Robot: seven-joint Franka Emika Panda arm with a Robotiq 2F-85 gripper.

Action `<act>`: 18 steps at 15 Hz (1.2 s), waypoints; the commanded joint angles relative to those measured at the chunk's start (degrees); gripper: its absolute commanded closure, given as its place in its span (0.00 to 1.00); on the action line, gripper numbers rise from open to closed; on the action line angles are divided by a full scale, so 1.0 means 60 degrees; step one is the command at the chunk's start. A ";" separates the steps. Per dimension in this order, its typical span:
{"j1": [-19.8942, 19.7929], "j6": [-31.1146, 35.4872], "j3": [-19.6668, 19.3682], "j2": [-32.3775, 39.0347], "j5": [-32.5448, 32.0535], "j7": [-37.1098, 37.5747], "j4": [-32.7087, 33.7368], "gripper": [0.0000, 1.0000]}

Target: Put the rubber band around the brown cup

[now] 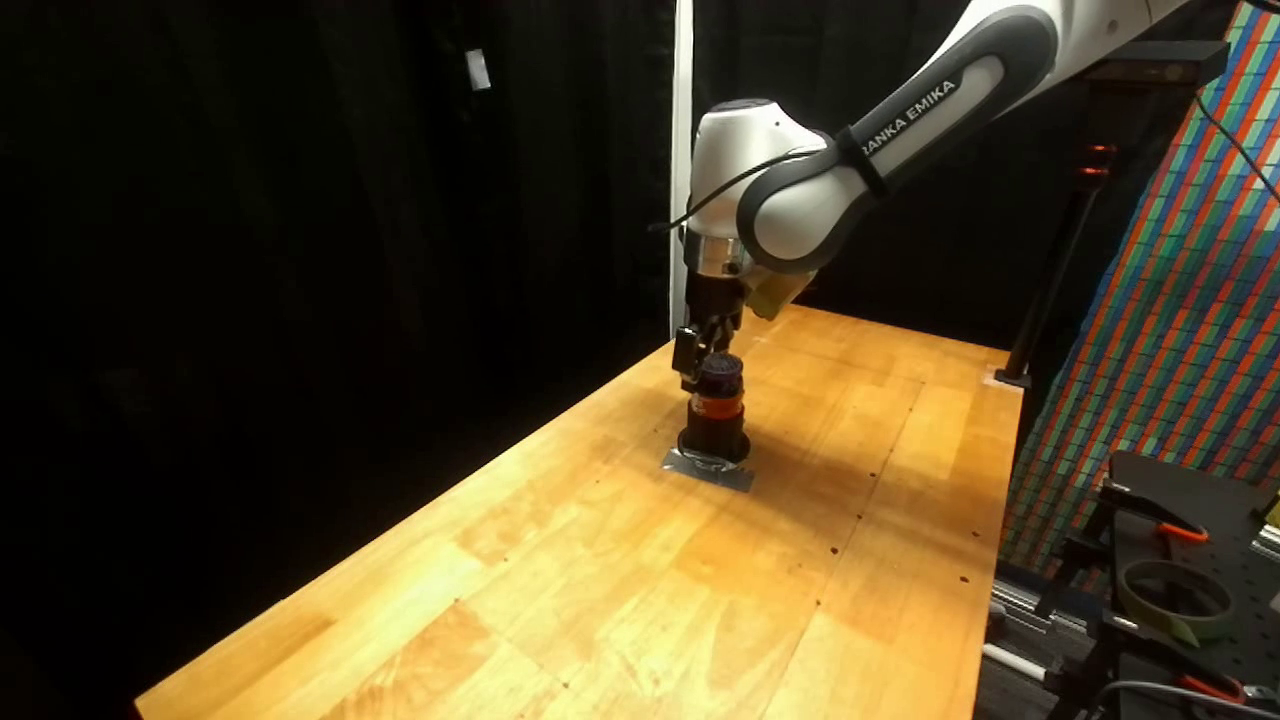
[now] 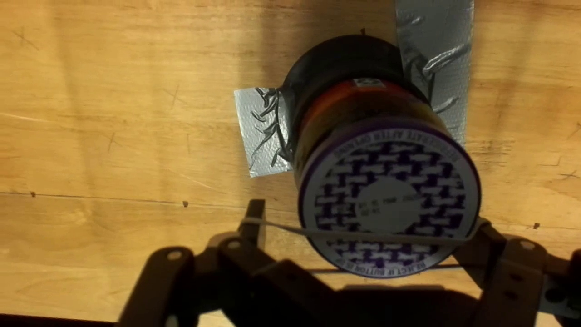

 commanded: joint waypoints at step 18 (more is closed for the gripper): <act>-0.1445 -0.0560 0.0790 -0.1728 0.2777 -0.2823 -0.2549 0.00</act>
